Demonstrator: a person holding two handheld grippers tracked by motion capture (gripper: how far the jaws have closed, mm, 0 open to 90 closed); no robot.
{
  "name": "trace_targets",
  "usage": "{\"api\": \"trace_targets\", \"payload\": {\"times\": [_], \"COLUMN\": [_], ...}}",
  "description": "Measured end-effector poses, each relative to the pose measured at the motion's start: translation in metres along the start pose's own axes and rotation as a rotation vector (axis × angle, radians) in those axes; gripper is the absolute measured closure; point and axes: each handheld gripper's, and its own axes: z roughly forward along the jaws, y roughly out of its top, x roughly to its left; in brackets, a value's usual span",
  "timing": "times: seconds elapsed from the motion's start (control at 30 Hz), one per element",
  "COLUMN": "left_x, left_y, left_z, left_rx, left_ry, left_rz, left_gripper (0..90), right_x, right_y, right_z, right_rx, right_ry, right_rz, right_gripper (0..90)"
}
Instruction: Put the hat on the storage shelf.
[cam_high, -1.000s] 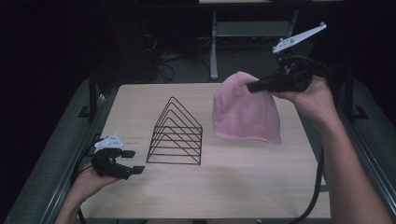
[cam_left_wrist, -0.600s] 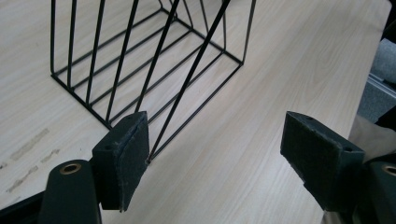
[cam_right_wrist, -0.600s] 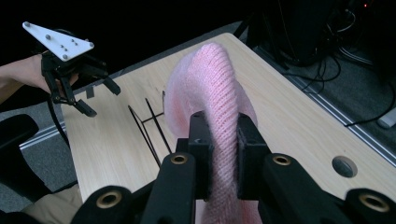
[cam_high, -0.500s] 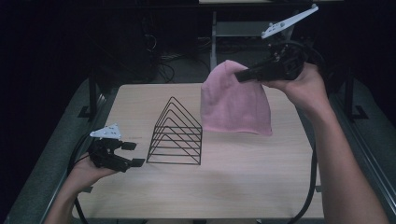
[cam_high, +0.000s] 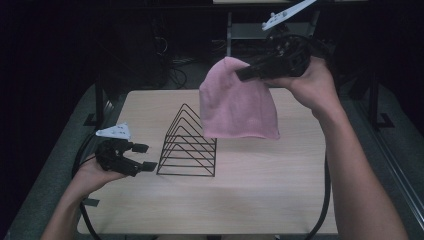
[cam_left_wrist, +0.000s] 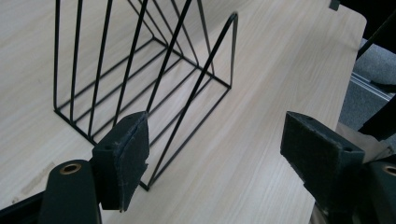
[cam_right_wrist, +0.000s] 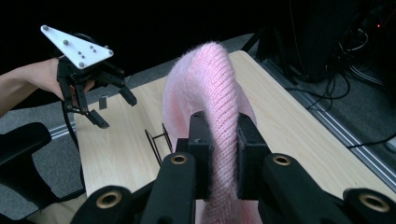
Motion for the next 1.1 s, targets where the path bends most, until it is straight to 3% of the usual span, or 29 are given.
{"api": "trace_targets", "payload": {"times": [0.57,1.1], "left_x": [0.002,0.014], "left_y": [0.041,0.048], "left_z": [0.0,0.006], "left_rx": [-0.035,-0.084], "left_ry": [-0.049,-0.105], "left_rz": [0.034,0.02], "left_gripper": [24.4,28.7], "right_x": [0.016,0.033], "right_y": [0.03,0.053], "right_z": [0.022,0.057], "right_rx": [-0.007,-0.006], "right_ry": [0.045,0.107], "right_rz": [-0.049,-0.102], "right_gripper": [79.4,79.4]}}
